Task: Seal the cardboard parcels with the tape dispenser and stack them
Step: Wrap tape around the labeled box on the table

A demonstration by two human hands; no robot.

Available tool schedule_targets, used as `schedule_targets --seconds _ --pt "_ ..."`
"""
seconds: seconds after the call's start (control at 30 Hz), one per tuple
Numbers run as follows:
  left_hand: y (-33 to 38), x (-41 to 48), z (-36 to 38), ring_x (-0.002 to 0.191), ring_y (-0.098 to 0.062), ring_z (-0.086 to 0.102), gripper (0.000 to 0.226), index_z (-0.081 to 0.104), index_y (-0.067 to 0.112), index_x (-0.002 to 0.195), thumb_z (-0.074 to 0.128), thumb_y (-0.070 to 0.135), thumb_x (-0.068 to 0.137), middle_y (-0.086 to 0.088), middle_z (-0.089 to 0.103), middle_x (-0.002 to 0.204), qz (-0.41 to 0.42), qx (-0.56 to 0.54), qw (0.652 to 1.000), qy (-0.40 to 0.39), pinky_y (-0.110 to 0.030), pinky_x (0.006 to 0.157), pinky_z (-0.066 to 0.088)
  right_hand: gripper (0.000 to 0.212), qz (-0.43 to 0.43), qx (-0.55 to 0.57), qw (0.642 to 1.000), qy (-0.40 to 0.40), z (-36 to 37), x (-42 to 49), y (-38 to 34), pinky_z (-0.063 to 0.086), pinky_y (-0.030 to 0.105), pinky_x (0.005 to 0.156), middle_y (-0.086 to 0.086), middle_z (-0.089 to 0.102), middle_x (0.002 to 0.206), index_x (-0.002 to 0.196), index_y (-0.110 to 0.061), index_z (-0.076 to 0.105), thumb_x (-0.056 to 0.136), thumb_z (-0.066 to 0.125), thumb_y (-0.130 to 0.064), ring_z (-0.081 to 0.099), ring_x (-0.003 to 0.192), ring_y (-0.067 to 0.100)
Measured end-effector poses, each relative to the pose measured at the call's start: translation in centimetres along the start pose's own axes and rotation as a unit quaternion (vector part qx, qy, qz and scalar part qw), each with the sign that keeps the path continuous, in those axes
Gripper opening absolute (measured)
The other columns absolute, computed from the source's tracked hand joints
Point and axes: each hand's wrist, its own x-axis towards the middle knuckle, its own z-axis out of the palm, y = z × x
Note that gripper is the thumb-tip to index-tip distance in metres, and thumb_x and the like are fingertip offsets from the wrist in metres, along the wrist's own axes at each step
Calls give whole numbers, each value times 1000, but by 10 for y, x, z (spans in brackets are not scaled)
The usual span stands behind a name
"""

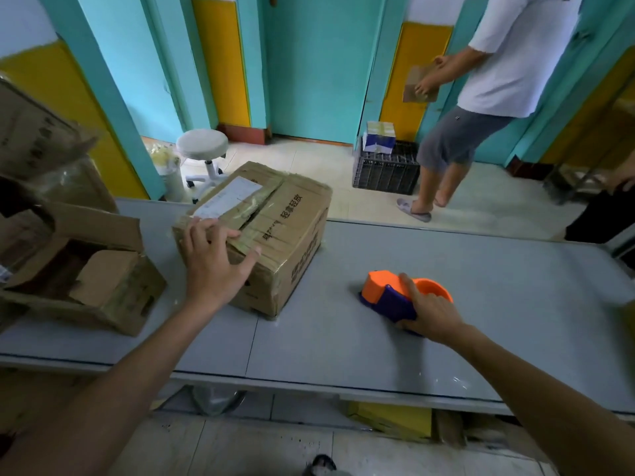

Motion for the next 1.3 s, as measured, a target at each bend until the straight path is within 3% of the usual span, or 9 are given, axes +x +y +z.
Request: schedule_targets --seconds 0.17,0.37,0.53,0.67,0.87,1.0,1.13,1.2,1.3 --pt "2 2 -2 125 -36 32 52 58 8 99 58 48 66 -17 42 124 7 0 1000 -28 -44 107 26 88 -27 77 995 -64 -34 14 8 42 33 88 10 51 134 147 -21 18 79 71 -41 51 114 28" --pt "2 13 -10 126 -30 31 46 60 7 102 67 40 70 -14 42 123 60 2 994 -91 -28 100 18 63 -99 226 958 -145 -124 13 6 48 19 69 -8 62 105 129 -29 45 75 78 -25 61 91 11" --pt "10 24 -26 121 -15 36 47 48 39 96 55 56 53 -3 42 125 109 -23 967 -230 -17 88 29 48 -192 255 930 -180 -197 -6 -22 51 14 63 -11 65 95 114 -29 49 76 76 -17 65 81 2" --pt "25 29 -30 135 -14 27 66 46 36 118 60 44 54 2 29 146 85 -9 951 -298 -20 91 30 59 -227 279 914 -189 -220 -9 -40 53 19 67 -12 69 93 113 -25 53 62 79 -37 67 85 5" --pt "50 27 -40 138 -17 28 82 35 39 134 61 41 57 1 18 155 105 20 928 -356 -27 103 30 49 -263 299 900 -175 -238 -4 -61 51 15 63 -19 66 91 109 -32 49 65 71 -32 65 84 1" --pt "60 22 -35 127 -16 41 60 46 31 130 64 18 74 2 41 142 146 13 944 -296 -24 98 33 49 -269 275 906 -175 -241 5 -78 53 16 67 -12 61 103 106 -33 49 67 78 -34 63 93 10" --pt "65 28 -41 120 -6 43 40 54 26 122 54 4 89 12 50 123 -6 -168 975 -146 -21 96 33 51 -275 251 907 -197 -241 15 -92 53 17 66 -13 63 103 110 -32 50 65 74 -37 64 94 8" --pt "68 40 -54 117 -15 52 30 58 19 113 43 1 93 2 58 119 -122 -319 931 -132 -24 94 40 52 -275 240 908 -205 -244 19 -100 53 17 67 -14 63 104 110 -32 50 63 72 -39 64 95 8" --pt "72 49 -74 95 -20 65 23 58 9 111 40 13 97 -9 66 108 -207 -502 810 -223 -30 81 53 50 -283 235 907 -206 -250 23 -112 52 15 65 -15 63 101 107 -32 50 66 80 -36 63 92 5"
